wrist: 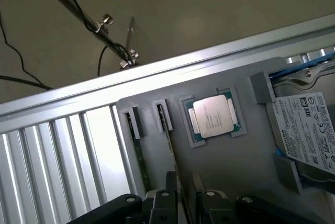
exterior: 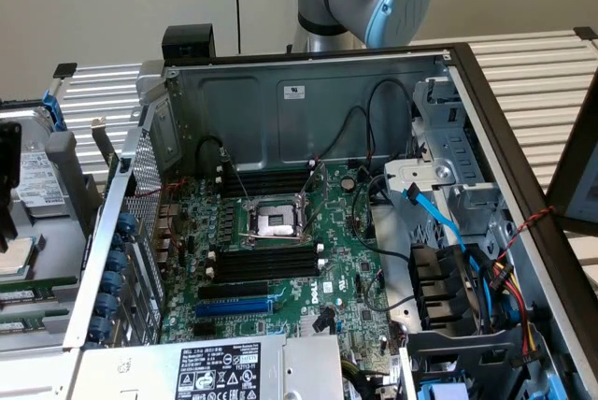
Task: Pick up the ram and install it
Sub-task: 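Pick up the ram and move it above insertion slot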
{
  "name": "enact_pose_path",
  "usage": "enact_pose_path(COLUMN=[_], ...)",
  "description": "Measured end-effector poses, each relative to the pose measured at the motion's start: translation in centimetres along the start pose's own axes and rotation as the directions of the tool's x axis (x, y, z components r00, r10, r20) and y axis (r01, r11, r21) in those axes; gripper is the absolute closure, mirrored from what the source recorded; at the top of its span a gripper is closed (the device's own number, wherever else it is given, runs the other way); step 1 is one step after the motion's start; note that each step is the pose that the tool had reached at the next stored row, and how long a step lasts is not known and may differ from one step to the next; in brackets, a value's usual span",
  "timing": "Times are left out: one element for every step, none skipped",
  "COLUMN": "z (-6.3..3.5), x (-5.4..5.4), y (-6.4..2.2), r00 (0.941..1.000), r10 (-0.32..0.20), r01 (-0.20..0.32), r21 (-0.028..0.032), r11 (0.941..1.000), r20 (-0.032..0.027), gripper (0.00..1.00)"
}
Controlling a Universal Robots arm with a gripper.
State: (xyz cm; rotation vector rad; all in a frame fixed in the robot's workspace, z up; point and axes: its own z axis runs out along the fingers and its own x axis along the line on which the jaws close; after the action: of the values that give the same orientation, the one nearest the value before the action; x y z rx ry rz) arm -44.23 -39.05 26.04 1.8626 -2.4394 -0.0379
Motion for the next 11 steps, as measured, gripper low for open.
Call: enact_pose_path(z=[0.0, 0.01, 0.02, 0.03, 0.03, 0.04, 0.06, 0.07, 0.08, 0.08, 0.09], x=[0.0, 0.0, 0.0, 0.01, 0.01, 0.01, 0.02, 0.02, 0.05, 0.08, 0.19], y=[0.0, 0.0, -0.01, -0.01, -0.01, -0.01, -0.01, -0.01, -0.02, -0.03, -0.06], r00=[1.0, 0.9999, 0.9996, 0.9993, 0.9989, 0.9985, 0.9981, 0.9978, 0.9975, 0.9973, 0.9971], r10=[-0.007, -0.015, -0.024, -0.034, -0.043, -0.051, -0.059, -0.064, -0.07, -0.073, -0.075], r01=[0.007, 0.015, 0.024, 0.034, 0.043, 0.051, 0.059, 0.065, 0.07, 0.073, 0.075], r21=[0.0013, 0.0027, 0.0041, 0.0047, 0.0056, 0.008, 0.014, 0.0229, 0.0353, 0.0481, 0.0597], r11=[1.0, 0.9999, 0.9997, 0.9994, 0.9991, 0.9987, 0.9981, 0.9976, 0.9969, 0.9961, 0.9954], r20=[-0.0044, -0.0087, -0.0126, -0.0153, -0.0167, -0.0172, -0.0171, -0.0163, -0.0153, -0.0142, -0.0129], gripper=[0.76, 0.76, 0.76, 0.76, 0.76, 0.76, 0.76, 0.76, 0.76, 0.76, 0.76])
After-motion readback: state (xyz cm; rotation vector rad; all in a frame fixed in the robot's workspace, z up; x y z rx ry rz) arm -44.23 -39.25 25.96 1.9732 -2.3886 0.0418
